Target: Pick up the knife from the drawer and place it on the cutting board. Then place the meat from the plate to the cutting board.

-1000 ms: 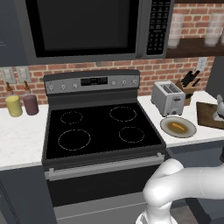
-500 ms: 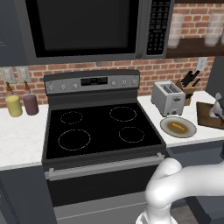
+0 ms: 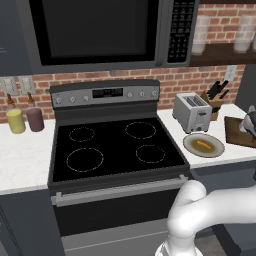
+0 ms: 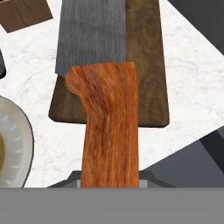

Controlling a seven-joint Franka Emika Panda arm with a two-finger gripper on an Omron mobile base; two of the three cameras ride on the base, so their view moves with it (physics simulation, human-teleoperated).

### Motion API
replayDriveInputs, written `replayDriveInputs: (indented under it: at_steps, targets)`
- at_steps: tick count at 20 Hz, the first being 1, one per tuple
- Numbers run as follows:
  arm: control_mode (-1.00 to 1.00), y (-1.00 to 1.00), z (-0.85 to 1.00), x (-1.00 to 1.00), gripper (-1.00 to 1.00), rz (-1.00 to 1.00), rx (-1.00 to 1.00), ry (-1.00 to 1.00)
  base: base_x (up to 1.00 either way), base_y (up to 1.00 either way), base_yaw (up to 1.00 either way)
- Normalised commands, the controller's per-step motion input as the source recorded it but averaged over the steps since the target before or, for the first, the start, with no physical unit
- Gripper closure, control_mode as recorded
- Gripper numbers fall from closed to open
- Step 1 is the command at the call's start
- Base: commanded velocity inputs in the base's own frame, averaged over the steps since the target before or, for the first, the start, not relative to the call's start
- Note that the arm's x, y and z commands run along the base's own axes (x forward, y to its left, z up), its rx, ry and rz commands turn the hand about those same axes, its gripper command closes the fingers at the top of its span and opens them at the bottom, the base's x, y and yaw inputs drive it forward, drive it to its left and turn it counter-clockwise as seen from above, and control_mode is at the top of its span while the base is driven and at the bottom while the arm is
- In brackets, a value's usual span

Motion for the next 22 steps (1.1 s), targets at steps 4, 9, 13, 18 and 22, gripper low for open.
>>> replayDriveInputs:
  at_steps: [4, 9, 13, 18, 22]
  targets:
    - [-1.00, -0.08, -0.01, 0.06, 1.00, -0.05, 0.00, 0.00, 0.00, 0.00, 0.00]
    - [-1.00, -0.14, -0.06, 0.00, 1.00, -0.04, 0.00, 0.00, 0.00, 0.00, 0.00]
    - [-1.00, -0.22, -0.10, 0.00, 1.00, -0.03, 0.00, 0.00, 0.00, 0.00, 0.00]
    - [-1.00, -0.20, -0.08, 0.10, 1.00, -0.03, 0.00, 0.00, 0.00, 0.00, 0.00]
    - [-1.00, -0.14, -0.12, 0.21, 1.00, -0.01, 0.00, 0.00, 0.00, 0.00, 0.00]
